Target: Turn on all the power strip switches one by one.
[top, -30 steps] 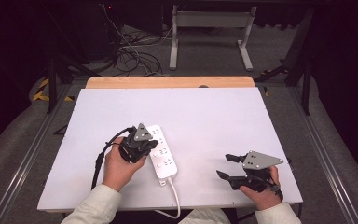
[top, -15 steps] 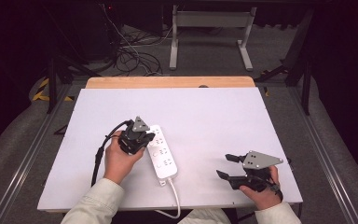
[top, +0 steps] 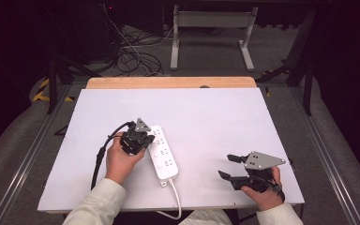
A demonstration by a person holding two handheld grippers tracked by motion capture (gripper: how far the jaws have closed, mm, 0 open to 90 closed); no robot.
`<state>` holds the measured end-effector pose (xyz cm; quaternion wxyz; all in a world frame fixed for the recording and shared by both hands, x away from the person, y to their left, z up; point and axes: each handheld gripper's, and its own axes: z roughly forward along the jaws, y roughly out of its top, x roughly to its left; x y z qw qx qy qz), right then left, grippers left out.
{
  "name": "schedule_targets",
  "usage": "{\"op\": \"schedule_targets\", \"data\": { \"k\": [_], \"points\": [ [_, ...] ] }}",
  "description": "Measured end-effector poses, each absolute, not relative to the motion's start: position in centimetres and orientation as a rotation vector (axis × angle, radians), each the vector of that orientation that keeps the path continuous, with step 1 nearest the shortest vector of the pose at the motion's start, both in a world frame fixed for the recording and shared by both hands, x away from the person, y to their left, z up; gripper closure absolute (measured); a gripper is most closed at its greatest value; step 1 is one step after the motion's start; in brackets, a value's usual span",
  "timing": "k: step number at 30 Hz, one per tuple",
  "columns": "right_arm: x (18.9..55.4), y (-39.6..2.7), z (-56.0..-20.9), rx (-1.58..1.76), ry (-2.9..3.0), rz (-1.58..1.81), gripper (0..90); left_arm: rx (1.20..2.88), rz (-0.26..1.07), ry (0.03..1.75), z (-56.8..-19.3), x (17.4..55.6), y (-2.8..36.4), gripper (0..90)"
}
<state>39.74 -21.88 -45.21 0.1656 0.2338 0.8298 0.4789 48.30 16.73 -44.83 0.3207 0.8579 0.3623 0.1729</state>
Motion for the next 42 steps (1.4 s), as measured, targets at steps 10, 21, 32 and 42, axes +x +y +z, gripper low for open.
{"op": "schedule_targets", "data": {
  "k": [10, 21, 32, 42],
  "points": [
    [39.71, -21.88, -45.18, 0.662, 2.363, 1.363, 35.5, 2.274, 0.445, 0.947, -45.18, 48.22, 16.60, 90.0],
    [39.67, -21.87, -45.17, 0.658, 2.365, 1.363, 35.5, 2.300, 0.476, 0.906, -45.33, 47.87, 16.43, 90.0],
    [39.62, -21.78, -45.19, 0.657, 2.369, 1.360, 35.5, 2.310, 0.517, 0.901, -45.58, 47.60, 16.11, 90.0],
    [39.58, -21.73, -45.19, 0.656, 2.371, 1.360, 35.4, 2.296, 0.513, 0.910, -45.79, 47.52, 16.14, 90.0]
  ]
}}
